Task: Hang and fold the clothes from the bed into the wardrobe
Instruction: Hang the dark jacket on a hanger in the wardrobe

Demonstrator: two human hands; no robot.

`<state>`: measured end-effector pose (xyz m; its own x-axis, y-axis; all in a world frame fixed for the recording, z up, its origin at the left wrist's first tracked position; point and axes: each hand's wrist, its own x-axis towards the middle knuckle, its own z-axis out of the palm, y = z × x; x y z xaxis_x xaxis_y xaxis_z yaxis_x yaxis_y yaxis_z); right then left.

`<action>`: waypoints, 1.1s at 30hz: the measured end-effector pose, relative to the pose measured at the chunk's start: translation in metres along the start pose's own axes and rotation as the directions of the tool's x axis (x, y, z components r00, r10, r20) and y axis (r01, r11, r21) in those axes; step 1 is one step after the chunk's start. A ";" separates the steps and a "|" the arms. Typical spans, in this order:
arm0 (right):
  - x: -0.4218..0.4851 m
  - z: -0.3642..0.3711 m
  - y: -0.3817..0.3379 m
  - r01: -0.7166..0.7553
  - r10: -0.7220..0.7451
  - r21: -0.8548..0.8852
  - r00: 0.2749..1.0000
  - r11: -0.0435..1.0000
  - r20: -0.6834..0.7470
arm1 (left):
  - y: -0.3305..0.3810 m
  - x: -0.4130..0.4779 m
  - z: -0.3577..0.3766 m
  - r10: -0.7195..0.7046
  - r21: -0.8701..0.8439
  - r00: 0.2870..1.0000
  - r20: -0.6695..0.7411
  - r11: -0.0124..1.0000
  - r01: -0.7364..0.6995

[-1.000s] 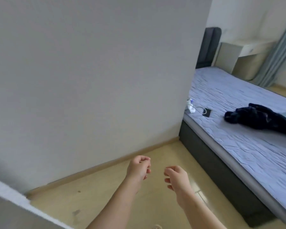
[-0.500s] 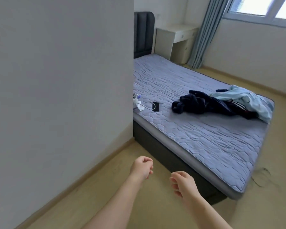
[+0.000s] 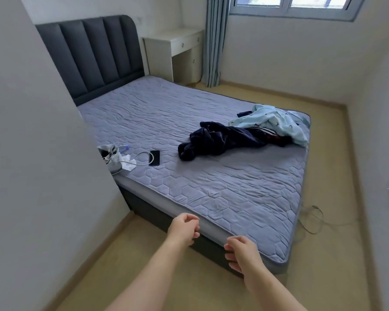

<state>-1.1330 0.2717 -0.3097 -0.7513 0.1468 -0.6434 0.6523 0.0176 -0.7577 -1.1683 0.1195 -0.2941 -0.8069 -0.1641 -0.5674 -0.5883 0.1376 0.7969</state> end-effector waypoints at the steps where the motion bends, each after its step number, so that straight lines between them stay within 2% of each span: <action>1: 0.012 -0.015 -0.009 -0.012 0.012 -0.010 1.000 1.000 0.000 | 0.011 0.007 0.013 -0.004 0.005 1.000 -0.003 1.000 0.004; 7: 0.079 -0.082 -0.061 -0.039 0.039 -0.009 0.999 0.999 0.014 | 0.064 0.046 0.074 -0.023 -0.070 0.999 -0.033 0.997 0.020; 13: 0.140 -0.088 -0.102 -0.010 0.015 -0.058 0.997 0.998 0.075 | 0.098 0.104 0.100 -0.021 -0.083 0.997 -0.071 0.996 0.015; 18: 0.186 -0.090 -0.139 -0.034 0.039 -0.114 0.999 0.993 0.038 | 0.123 0.165 0.112 -0.019 -0.066 0.999 -0.046 0.998 0.016; 21: 0.215 -0.099 -0.167 0.001 -0.001 -0.156 1.000 0.988 -0.001 | 0.142 0.199 0.127 -0.037 -0.079 0.999 -0.028 0.996 0.035; 24: 0.246 -0.106 -0.187 0.037 -0.039 -0.191 0.999 0.981 -0.009 | 0.162 0.226 0.144 -0.021 -0.026 1.000 0.009 0.999 0.021; 29: 0.310 -0.129 -0.208 0.092 -0.101 -0.366 0.995 0.926 -0.005 | 0.190 0.279 0.162 -0.022 0.096 0.999 0.045 0.995 0.018; 33: 0.384 -0.161 -0.238 0.136 -0.157 -0.439 0.988 0.888 -0.012 | 0.217 0.333 0.174 -0.015 0.160 0.996 -0.087 0.987 0.029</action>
<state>-1.5612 0.4831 -0.3590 -0.8431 0.1539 -0.5152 0.5212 0.4698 -0.7125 -1.5736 0.2648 -0.3466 -0.7902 -0.2509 -0.5591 -0.6123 0.2870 0.7367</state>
